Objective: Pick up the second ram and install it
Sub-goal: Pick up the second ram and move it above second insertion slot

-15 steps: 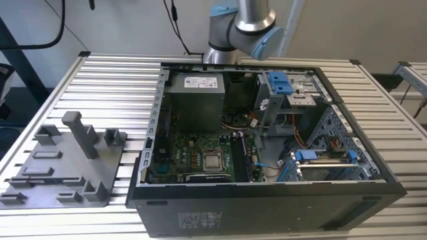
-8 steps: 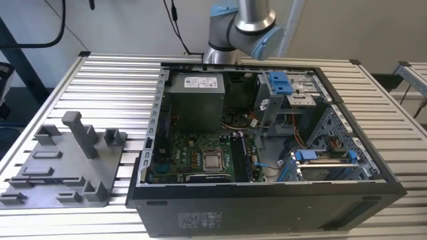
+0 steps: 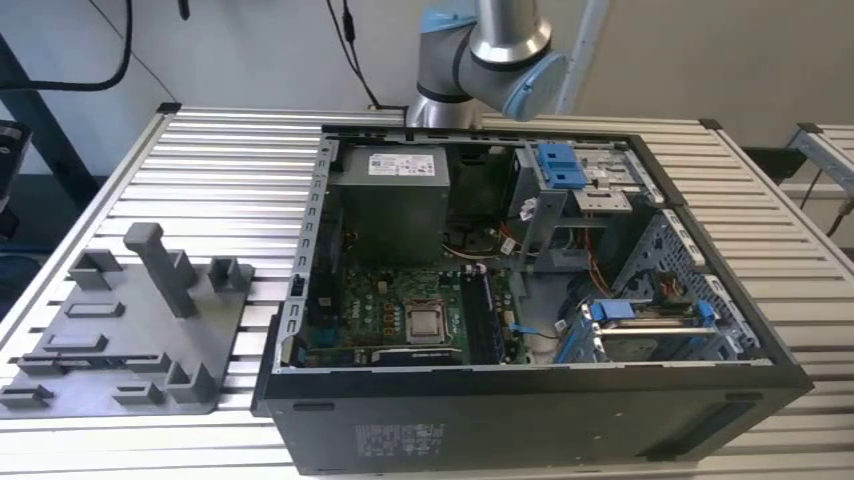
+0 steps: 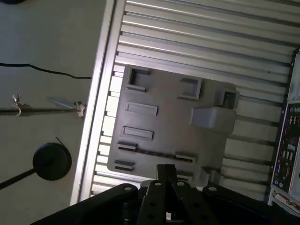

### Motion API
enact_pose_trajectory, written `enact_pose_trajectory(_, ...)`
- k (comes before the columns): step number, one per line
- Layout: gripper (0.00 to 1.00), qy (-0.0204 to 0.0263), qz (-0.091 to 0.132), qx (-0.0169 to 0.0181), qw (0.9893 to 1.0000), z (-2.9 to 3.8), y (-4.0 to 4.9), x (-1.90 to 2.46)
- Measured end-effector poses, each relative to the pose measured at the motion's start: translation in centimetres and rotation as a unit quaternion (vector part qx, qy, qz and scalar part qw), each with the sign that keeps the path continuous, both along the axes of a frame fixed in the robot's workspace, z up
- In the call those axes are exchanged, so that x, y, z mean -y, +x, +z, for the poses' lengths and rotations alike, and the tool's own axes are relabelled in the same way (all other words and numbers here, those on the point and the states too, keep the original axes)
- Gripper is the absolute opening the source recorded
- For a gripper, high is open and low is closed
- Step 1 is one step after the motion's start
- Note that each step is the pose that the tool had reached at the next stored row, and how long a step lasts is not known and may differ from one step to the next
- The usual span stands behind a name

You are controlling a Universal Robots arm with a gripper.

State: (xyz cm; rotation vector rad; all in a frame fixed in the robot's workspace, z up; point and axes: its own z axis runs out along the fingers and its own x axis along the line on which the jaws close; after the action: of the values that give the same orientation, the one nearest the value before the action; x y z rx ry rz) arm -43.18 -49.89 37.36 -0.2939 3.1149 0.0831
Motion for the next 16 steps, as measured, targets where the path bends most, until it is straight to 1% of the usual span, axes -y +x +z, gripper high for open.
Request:
enact_pose_trajectory(2,0.11,0.0,0.018,0.0,0.9998,0.0,0.0,0.0)
enact_pose_trajectory(4,0.11,0.0,0.036,0.0,0.9994,-0.01,0.0,0.0)
enact_pose_trajectory(6,0.11,0.0,0.054,0.0,0.9985,-0.01,0.0,0.0)
enact_pose_trajectory(8,0.11,0.0,0.072,0.0,0.9974,-0.01,0.0,0.0)
enact_pose_trajectory(10,0.11,0.0,0.091,0.0,0.9959,-0.01,0.0,0.0)
enact_pose_trajectory(12,0.11,0.0,0.109,0.0,0.9941,-0.01,0.0,0.0)
enact_pose_trajectory(14,0.11,-0.0001,0.126,0.0,0.992,-0.01,0.0,0.0)
enact_pose_trajectory(16,0.11,-0.0001,0.144,0.0,0.9896,-0.02,0.0,0.0)
